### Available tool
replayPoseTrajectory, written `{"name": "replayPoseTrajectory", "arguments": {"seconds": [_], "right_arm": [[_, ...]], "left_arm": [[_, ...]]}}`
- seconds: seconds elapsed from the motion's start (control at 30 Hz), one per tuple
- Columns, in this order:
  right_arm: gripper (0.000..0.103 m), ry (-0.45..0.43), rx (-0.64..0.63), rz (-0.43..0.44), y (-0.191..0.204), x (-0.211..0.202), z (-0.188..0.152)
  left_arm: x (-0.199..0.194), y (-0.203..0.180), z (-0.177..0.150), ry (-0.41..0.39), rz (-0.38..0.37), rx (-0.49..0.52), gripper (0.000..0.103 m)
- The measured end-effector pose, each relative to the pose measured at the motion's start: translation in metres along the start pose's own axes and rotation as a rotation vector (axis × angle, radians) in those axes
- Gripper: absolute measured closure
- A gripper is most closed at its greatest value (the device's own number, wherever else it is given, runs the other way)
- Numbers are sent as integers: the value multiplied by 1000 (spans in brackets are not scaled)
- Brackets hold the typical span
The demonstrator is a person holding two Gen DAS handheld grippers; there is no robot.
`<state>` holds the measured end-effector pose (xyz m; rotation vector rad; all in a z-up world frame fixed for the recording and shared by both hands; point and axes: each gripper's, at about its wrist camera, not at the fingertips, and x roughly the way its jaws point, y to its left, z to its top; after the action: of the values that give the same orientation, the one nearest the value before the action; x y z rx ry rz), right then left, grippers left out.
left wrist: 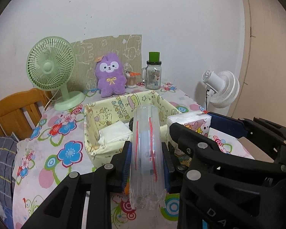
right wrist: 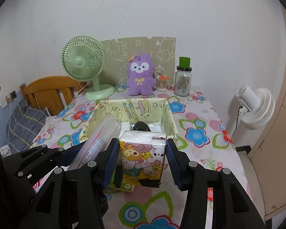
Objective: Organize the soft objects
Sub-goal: 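Lift the straw bag and tissue packet with both grippers toward the fabric box, then lower both items into the box and open both grippers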
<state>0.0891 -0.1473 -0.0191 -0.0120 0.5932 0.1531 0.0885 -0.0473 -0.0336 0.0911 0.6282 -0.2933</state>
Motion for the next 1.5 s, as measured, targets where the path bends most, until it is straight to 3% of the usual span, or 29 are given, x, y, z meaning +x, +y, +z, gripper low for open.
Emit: {"name": "replayPoseTrajectory", "arguments": {"seconds": [0.57, 1.5], "right_arm": [[49, -26, -16, 13, -6, 13, 21], [49, -2, 40, 45, -19, 77, 47]], "left_arm": [[12, 5, 21, -21, 17, 5, 75], [65, 28, 47, -14, 55, -48, 75]]}}
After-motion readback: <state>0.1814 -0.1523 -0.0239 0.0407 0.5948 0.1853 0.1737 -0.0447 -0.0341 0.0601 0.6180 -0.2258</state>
